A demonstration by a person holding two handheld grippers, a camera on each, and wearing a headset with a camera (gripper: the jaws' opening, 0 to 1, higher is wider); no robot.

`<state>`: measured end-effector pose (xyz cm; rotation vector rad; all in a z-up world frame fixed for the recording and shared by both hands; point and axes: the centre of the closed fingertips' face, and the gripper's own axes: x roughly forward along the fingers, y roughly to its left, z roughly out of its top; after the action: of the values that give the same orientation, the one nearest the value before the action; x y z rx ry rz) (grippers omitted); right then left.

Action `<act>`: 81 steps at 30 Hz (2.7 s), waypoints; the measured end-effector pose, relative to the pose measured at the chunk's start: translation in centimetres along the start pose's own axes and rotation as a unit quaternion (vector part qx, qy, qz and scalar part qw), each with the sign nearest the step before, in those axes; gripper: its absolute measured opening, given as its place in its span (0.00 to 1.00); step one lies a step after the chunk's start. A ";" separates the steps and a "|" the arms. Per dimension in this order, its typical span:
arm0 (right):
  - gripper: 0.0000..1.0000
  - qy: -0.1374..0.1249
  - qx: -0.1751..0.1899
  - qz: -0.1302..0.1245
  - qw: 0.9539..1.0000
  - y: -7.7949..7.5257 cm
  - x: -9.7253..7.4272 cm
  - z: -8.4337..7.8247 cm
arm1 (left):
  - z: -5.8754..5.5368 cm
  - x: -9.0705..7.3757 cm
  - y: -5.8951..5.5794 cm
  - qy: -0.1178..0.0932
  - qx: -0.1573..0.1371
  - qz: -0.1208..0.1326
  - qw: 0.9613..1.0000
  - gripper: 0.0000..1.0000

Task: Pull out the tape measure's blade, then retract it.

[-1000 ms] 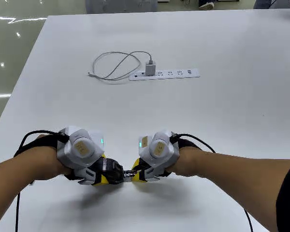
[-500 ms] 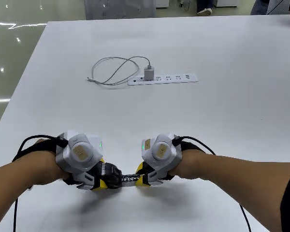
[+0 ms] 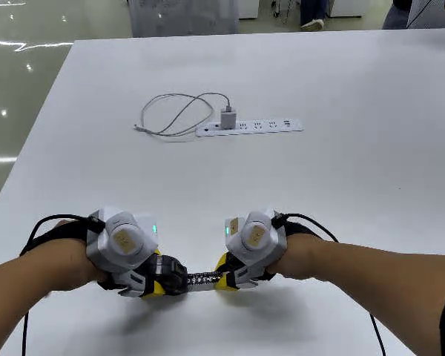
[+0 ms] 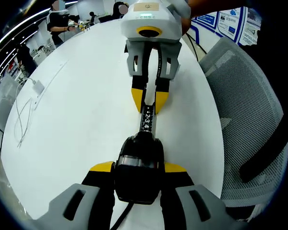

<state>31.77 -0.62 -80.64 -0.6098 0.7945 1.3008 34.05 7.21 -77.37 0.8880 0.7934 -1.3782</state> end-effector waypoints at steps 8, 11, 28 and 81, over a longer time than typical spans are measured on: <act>0.08 0.005 0.002 -0.002 1.000 -0.2 -0.6 -0.8 | 0.0 0.1 -0.1 0.006 -0.004 -0.009 1.000 0.31; 0.08 0.008 0.003 -0.003 1.000 -0.3 -1.0 -1.3 | 0.0 0.1 -0.1 0.009 -0.002 -0.009 1.000 0.31; 0.08 0.011 0.017 -0.007 1.000 -0.3 -2.4 -2.9 | 0.1 0.1 -0.2 0.012 0.004 -0.003 1.000 0.31; 0.08 0.023 0.040 -0.025 0.999 -0.8 -6.0 -8.0 | 0.1 0.1 -0.2 0.009 0.008 0.001 1.000 0.31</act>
<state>30.76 -10.61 -80.69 -0.5926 0.8597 1.2075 33.89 7.12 -77.44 0.9134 0.7961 -1.3780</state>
